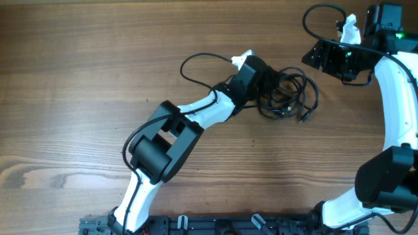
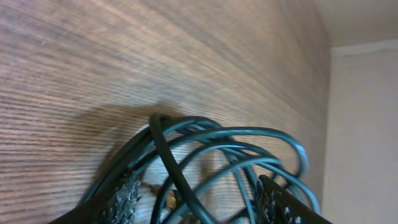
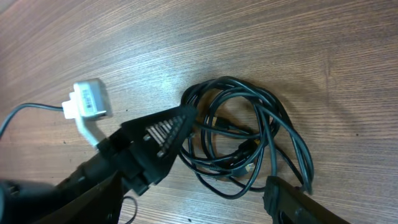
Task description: Untangle cables
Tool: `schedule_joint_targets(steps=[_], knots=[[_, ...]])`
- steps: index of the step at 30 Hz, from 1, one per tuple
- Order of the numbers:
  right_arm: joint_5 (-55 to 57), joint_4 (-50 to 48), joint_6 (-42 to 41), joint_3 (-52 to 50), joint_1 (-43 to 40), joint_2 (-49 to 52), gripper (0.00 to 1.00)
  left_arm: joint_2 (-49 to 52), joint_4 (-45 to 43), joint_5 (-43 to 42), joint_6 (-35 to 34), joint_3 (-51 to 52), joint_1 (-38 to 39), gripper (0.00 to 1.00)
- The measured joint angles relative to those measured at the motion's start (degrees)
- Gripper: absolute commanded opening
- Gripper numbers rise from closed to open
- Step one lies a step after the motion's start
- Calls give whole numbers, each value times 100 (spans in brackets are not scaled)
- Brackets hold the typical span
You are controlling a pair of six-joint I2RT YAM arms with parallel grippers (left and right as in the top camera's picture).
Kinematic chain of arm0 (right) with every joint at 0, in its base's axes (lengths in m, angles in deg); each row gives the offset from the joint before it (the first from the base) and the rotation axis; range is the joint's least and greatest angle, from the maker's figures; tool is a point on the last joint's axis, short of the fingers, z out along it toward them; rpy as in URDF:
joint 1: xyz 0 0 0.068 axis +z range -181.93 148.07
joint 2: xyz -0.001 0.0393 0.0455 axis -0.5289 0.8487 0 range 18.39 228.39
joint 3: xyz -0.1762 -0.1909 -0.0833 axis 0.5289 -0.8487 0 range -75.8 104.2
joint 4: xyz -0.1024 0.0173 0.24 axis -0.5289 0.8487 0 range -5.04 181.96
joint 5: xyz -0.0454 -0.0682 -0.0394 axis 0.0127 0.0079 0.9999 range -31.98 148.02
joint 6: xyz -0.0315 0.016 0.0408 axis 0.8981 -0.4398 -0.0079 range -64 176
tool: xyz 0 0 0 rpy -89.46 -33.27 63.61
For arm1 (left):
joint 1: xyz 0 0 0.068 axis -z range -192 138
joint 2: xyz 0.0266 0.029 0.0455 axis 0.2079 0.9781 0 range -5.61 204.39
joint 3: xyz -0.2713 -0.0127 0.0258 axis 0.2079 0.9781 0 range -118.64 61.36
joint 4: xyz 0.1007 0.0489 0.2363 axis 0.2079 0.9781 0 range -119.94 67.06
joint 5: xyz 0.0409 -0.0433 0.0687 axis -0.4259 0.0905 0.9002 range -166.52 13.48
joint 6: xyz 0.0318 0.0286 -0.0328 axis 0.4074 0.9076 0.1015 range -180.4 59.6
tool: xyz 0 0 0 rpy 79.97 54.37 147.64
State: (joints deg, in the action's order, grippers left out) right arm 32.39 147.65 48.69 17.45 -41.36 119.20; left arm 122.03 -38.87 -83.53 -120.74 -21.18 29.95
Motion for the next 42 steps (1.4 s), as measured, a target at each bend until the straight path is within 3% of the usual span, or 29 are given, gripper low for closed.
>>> schedule_joint_targets(steps=[6, 11, 22, 24, 25, 30, 35, 42], knots=[[-2, -2, 0, 0, 0, 0, 74, 225, -243, 33, -42, 0, 11, 48], [-2, -2, -2, 0, 0, 0, 74, 225, -437, 79, -35, 0, 11, 28], [-2, -4, -2, 0, 0, 0, 75, 527, -942, 118, -66, 0, 11, 31], [0, -4, -2, 0, 0, 0, 75, 551, -957, 125, -66, 0, 11, 18], [0, -4, -2, 0, 0, 0, 75, 551, -957, 151, -37, 0, 11, 4], [0, -4, 0, 0, 0, 0, 74, 555, -953, 127, 490, 0, -70, 4], [-103, -76, 310, 0, 79, 0, 72, 391, -916, -1259, 1443, 4, -662, 4], [-1088, -330, 1561, 0, 671, 0, 62, -793, -682, -3976, 1871, 9, -1609, 4]])
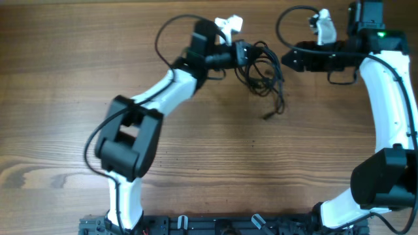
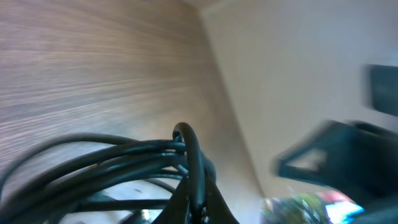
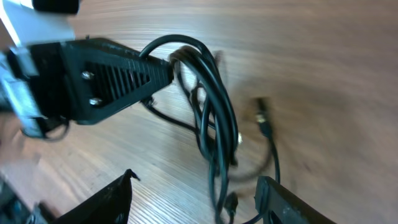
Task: Untangle cables
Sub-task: 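Lift the bundle with the left gripper and grasp it with the right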
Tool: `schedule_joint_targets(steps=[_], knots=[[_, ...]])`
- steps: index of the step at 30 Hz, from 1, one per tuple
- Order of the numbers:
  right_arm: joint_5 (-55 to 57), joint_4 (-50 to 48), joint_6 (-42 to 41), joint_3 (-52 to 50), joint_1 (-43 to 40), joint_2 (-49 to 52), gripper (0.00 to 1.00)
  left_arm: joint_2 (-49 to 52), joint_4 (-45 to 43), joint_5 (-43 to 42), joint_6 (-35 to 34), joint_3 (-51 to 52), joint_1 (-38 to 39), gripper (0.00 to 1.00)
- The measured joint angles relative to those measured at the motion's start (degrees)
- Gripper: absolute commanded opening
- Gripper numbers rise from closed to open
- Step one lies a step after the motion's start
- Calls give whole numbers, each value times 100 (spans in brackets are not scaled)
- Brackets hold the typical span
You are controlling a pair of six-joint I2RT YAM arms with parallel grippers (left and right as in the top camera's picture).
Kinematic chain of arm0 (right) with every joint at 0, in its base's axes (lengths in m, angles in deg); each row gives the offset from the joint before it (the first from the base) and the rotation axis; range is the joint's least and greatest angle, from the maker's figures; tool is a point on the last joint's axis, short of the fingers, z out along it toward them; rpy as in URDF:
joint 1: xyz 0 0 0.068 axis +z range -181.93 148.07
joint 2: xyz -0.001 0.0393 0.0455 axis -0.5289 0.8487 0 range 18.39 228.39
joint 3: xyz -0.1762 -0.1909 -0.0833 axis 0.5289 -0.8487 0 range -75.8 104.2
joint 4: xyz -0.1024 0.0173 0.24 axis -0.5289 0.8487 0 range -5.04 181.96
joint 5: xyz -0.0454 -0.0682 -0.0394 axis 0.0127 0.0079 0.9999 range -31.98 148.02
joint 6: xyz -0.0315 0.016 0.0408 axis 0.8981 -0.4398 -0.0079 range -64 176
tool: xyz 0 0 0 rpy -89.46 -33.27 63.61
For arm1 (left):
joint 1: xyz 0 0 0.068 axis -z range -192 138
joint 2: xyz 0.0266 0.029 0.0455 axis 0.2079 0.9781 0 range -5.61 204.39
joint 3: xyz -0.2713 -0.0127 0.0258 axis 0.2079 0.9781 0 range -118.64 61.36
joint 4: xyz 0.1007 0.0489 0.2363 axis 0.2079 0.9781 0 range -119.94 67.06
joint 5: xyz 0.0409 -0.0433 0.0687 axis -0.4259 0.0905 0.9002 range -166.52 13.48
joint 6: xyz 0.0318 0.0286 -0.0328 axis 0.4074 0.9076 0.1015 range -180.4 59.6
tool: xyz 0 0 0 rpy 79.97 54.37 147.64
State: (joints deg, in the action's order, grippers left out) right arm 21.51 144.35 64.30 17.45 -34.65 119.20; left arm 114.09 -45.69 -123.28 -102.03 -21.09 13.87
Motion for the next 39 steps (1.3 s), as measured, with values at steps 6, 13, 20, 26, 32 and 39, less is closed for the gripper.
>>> schedule_joint_targets(steps=[6, 13, 20, 26, 32, 39], knots=[[-306, -396, 208, 0, 675, 0, 56, -151, 1204, -1303, -87, 2, -533, 4], [664, -444, -538, 0, 1226, 0, 54, -151, 1775, -1405, -103, 0, -750, 4], [1523, -162, -857, 0, 1696, 214, 50, -149, 4164, 1097, 98, 2, -603, 4], [1624, -66, -905, -4, 1705, 702, 46, -129, 4238, 1635, 376, 11, -599, 4], [1602, 46, -393, -4, 1705, 710, 48, 105, 4260, 1700, 409, 46, -599, 4], [1416, -28, -282, -4, 1709, 1202, 47, 107, 4258, 1700, 409, 46, -599, 4]])
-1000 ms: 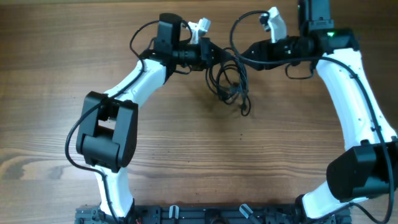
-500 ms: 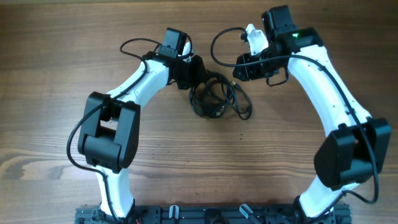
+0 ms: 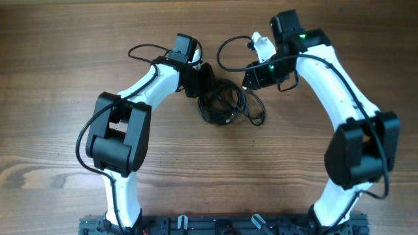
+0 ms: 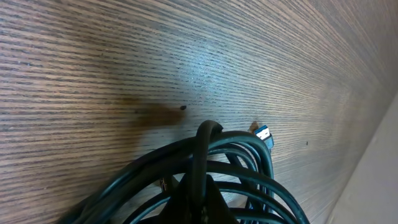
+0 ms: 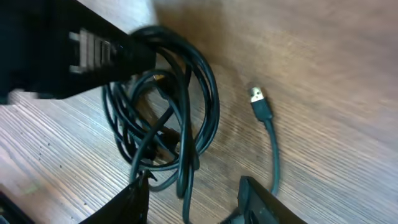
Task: Untangle cables
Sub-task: 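Lift the bundle with the left gripper and grasp it with the right, then pull a cable strand rightward with the right gripper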
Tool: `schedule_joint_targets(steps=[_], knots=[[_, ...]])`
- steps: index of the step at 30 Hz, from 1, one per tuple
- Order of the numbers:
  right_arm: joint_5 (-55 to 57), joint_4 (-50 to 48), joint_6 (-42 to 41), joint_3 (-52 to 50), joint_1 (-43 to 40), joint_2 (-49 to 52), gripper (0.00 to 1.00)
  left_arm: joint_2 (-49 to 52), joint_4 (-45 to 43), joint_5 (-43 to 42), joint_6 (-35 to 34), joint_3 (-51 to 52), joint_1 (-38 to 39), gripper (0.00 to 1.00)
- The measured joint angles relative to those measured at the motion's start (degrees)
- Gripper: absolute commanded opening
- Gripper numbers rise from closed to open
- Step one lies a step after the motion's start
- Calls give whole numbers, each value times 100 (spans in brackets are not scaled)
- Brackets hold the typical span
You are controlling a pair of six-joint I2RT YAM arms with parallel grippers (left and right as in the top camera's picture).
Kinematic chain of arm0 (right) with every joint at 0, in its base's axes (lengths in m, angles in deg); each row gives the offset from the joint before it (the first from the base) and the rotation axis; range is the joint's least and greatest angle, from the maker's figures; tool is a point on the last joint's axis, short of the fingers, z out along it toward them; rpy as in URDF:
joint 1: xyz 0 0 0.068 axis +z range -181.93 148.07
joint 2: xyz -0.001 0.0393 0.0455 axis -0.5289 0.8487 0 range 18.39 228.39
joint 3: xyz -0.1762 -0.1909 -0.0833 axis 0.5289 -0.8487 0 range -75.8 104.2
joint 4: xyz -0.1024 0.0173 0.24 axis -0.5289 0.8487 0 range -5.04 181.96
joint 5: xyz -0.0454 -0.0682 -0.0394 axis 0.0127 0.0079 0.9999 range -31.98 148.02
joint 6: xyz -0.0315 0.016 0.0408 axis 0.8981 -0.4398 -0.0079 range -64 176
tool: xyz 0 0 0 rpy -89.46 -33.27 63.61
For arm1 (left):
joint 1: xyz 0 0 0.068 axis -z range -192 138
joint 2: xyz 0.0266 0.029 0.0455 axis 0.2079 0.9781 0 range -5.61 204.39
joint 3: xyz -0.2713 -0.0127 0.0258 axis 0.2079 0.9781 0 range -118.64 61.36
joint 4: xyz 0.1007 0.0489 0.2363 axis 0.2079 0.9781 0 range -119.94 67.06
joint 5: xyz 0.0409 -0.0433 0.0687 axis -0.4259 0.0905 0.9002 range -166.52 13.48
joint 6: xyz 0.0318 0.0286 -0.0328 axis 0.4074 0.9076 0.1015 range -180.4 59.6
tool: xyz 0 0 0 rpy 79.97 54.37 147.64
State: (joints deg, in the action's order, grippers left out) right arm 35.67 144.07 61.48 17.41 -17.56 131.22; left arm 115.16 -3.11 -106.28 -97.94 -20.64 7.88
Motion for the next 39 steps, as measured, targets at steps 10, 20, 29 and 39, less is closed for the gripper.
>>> schedule_joint_targets(steps=[10, 20, 29, 39], knots=[[-247, 17, -114, -2, 107, 610, 34, 0, 0, 0, 0, 0, 0, 4], [-339, -219, -243, -363, 195, 612, 4, 0, 0, 0, 0, 0, 0, 4], [-365, -350, -640, -79, -208, 186, 4, 0, -7, 7, -2, 0, 0, 4], [-1502, -638, -1268, 70, -2430, -2776, 4, 0, -15, -72, -2, -7, 59, 4]])
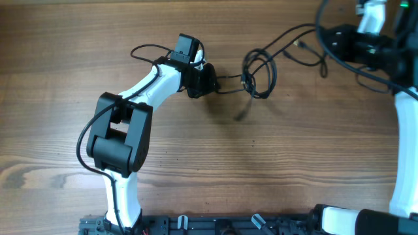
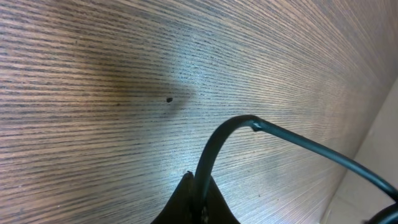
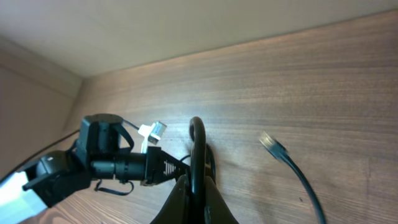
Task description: Untangle cables
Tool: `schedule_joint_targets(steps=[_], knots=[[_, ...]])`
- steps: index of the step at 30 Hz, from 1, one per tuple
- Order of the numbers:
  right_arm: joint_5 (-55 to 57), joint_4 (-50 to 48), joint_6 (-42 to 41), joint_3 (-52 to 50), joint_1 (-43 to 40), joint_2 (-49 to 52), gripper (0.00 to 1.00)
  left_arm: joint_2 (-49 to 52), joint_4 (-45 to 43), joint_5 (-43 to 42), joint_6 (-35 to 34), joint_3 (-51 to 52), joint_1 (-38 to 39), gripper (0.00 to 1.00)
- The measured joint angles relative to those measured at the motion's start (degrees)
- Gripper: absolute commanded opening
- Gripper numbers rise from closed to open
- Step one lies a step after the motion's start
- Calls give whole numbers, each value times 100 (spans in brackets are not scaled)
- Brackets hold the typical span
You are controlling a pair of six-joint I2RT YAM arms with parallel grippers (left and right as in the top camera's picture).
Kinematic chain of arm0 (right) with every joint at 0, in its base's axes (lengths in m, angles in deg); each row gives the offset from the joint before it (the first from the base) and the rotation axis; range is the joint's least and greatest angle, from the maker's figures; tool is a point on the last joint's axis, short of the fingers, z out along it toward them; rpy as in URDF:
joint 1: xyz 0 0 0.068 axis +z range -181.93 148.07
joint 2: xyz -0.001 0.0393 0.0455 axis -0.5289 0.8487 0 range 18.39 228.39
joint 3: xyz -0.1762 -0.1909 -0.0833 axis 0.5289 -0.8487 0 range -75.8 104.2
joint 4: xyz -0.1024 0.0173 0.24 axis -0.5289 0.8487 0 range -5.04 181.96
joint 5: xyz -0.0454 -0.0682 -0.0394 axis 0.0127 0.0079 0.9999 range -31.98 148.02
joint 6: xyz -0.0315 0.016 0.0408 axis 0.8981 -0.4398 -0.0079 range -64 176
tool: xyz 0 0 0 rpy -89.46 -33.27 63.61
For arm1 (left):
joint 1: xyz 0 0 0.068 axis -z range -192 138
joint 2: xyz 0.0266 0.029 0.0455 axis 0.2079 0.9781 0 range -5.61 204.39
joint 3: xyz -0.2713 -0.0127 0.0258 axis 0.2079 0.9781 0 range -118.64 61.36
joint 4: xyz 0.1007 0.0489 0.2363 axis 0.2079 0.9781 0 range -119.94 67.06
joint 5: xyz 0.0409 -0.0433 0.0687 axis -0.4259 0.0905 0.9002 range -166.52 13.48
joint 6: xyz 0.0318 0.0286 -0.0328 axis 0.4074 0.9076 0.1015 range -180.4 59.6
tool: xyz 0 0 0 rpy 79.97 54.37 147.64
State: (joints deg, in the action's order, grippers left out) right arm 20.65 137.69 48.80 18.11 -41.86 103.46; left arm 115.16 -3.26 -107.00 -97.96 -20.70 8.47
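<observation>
A dark cable (image 1: 258,70) stretches above the table between my two grippers, with a few loose loops midway. My left gripper (image 1: 210,79) is shut on one end of it; in the left wrist view the cable (image 2: 249,121) rises from the shut left gripper (image 2: 198,190) and runs off right. My right gripper (image 1: 330,39) is shut on another strand at the back right. In the right wrist view the cable (image 3: 198,134) stands up from the shut right gripper (image 3: 198,186). A free plug end (image 3: 270,143) hangs beside it.
The wooden table (image 1: 274,170) lies below, with the cable's shadow on it. The left arm's own thin wire (image 1: 147,49) loops at the back left. A pale wall borders the table's far edge (image 3: 186,56).
My right gripper was open beside the coiled bundle; now it is shut on a strand, far off at the back right. The coil has been drawn out into a line. The left gripper stayed.
First my left gripper stood open around the coil mid-table, the right far away. Then the left was shut on the bundle at the table's back, the right open near it. Now both are shut on the cable and it is pulled apart.
</observation>
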Motion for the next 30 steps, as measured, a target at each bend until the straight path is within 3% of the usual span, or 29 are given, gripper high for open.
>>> schedule_joint_targets(steps=[4, 11, 17, 21, 26, 30], knots=[[-70, 280, -17, 0, -509, -66, 4, 0, 17, 22, 101, 0, 0, 4], [1950, 404, -459, -79, -623, 39, 4, 0, 101, 481, 437, 0, 2, 4], [1307, 468, -61, -562, -140, 682, 4, -9, 208, 1976, 1314, 0, 7, 4], [997, 496, 240, -654, 479, 1084, 4, -446, 197, 2315, 1657, 31, 4, 6], [1379, 555, -35, -660, 828, 1421, 11, -1670, 127, 2400, 1786, 31, 0, 25], [2426, 551, -684, -691, 809, 1462, 15, -1908, 140, 2284, 1840, 22, 35, 28]])
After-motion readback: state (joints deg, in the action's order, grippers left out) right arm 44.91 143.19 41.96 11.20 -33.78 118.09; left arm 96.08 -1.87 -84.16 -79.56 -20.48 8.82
